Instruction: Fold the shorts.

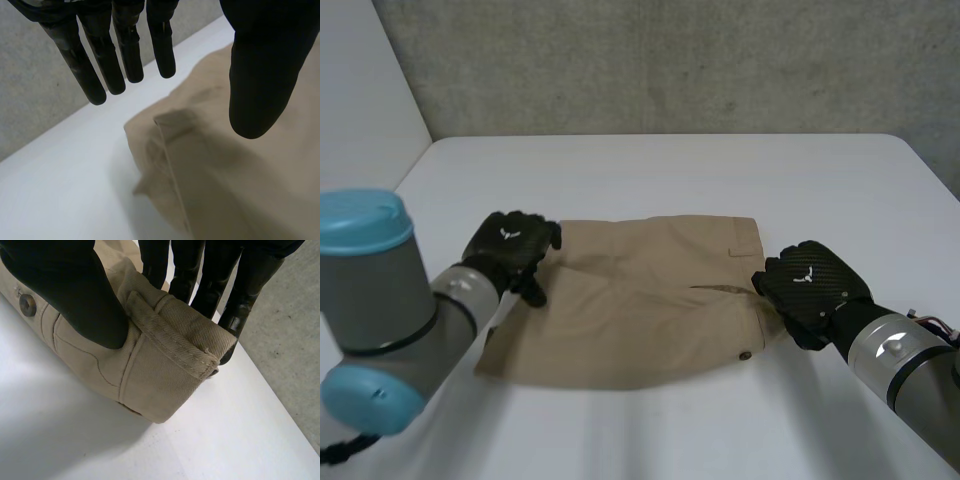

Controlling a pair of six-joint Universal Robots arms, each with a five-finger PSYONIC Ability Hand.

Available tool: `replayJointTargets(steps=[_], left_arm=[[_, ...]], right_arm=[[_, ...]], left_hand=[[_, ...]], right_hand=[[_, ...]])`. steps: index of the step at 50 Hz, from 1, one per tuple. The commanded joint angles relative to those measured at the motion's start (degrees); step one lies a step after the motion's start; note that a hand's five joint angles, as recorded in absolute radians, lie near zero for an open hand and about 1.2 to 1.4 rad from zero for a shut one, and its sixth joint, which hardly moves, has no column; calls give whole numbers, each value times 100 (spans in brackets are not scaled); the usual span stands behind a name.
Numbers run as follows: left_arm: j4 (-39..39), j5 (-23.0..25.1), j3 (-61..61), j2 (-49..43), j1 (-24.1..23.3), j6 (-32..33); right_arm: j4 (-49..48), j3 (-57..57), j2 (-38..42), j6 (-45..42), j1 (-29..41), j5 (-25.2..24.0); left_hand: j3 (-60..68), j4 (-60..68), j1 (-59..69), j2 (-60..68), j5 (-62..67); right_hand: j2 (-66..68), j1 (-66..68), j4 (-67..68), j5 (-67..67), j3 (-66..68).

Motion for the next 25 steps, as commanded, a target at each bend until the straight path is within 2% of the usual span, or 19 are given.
replayJointTargets(steps=[1, 8, 13, 16, 21, 25], left_arm=[[-222, -17, 1164, -1111, -43, 45], [-1101, -79, 1903, -1781, -139, 230], [-1304, -79, 2255, -1984, -166, 248], [-1322, -79, 2317, -1984, -174, 239], [-1357, -140, 2256, -1852, -236, 213], [-1383, -281, 2054, -1238, -227, 160]], right_arm=[[8, 15, -1, 7, 3, -1], [17, -28, -1, -2, -14, 8], [17, -55, -1, -2, -5, 52], [26, -90, 34, -19, -5, 78], [61, -178, 52, -28, -5, 114], [96, -292, 52, -28, -5, 114]], left_hand=[[384, 356, 371, 374, 356], [618, 590, 606, 608, 590], [2650, 2621, 2637, 2640, 2622], [3107, 3079, 3095, 3097, 3079], [5072, 5044, 5059, 5062, 5044], [5075, 5046, 5062, 5065, 5047]], right_hand=[[1289, 2451, 1203, 1434, 1253], [1289, 2451, 1203, 1434, 1253], [1289, 2451, 1203, 1434, 1253], [1289, 2451, 1203, 1434, 1253], [1289, 2451, 1203, 1434, 1253], [1289, 2451, 1203, 1434, 1253]])
